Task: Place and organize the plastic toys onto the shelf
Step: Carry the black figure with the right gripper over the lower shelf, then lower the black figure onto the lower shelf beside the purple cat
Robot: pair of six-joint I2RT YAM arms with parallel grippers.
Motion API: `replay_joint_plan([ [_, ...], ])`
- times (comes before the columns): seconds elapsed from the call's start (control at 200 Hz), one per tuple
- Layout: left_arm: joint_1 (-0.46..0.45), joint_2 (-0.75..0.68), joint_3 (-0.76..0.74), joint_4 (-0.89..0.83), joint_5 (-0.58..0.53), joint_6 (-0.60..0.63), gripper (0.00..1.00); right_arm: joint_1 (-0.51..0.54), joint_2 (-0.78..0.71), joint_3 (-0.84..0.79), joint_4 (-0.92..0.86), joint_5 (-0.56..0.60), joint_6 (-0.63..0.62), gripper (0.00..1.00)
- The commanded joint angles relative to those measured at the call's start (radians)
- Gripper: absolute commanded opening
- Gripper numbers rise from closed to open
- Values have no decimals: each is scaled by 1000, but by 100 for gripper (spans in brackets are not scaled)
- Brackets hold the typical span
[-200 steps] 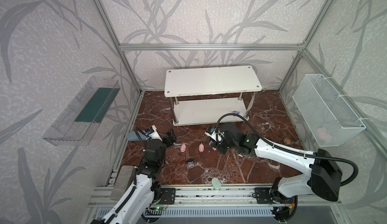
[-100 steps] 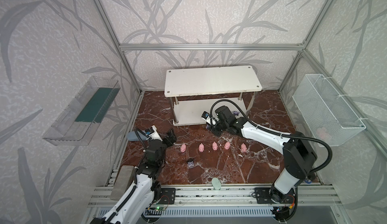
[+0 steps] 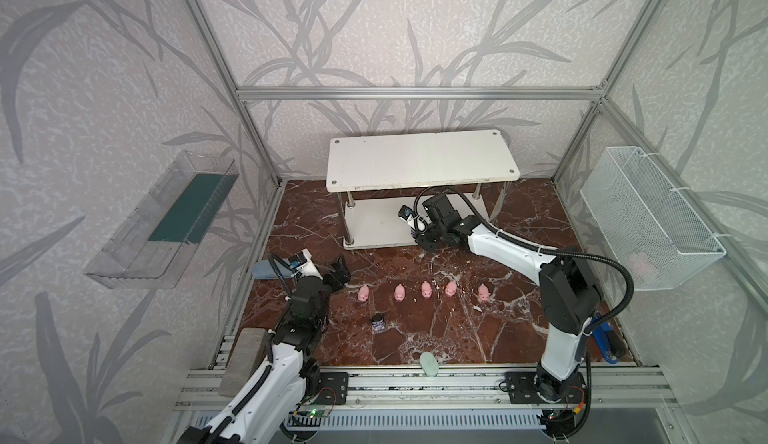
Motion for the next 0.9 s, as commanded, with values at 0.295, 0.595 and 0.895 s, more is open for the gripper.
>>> replay_joint_plan([
  [0.295, -3, 20, -10, 37, -25, -5, 93, -33, 55, 104, -104, 41, -8, 23],
  [0.595, -3, 33, -11, 46, -26, -7, 93, -58, 73, 110, -94, 44, 21, 22],
  [0.895, -3, 33, -11, 48, -28, -7, 93, -72, 104, 139, -111, 40, 39, 22],
])
